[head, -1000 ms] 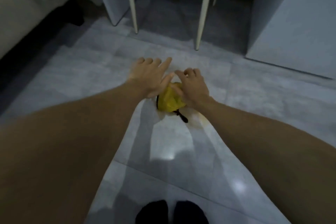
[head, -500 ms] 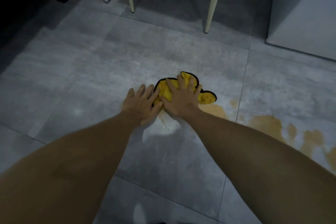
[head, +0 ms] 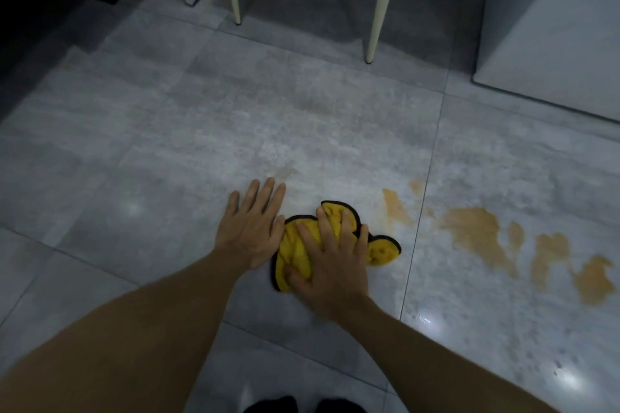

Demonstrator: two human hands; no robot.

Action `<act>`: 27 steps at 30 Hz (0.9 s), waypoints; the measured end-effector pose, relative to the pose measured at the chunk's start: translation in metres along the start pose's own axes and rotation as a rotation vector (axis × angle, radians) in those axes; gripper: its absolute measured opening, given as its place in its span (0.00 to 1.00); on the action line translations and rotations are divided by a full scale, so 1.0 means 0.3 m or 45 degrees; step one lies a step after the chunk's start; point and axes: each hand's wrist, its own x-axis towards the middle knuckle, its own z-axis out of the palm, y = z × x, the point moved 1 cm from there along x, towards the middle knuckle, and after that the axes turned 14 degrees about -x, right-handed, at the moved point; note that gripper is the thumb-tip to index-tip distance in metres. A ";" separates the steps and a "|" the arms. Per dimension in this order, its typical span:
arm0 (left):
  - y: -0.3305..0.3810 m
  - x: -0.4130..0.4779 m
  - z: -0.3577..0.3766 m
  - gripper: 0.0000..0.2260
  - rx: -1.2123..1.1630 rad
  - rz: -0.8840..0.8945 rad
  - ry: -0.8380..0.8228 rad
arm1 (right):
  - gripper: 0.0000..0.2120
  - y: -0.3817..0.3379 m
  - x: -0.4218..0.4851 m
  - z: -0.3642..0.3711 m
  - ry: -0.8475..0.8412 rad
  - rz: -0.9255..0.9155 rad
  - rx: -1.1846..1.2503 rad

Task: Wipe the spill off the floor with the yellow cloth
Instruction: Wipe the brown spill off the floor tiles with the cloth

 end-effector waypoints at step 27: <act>0.399 0.006 0.144 0.34 -0.037 0.470 -0.097 | 0.42 0.339 -0.105 -0.025 -0.098 0.310 -0.006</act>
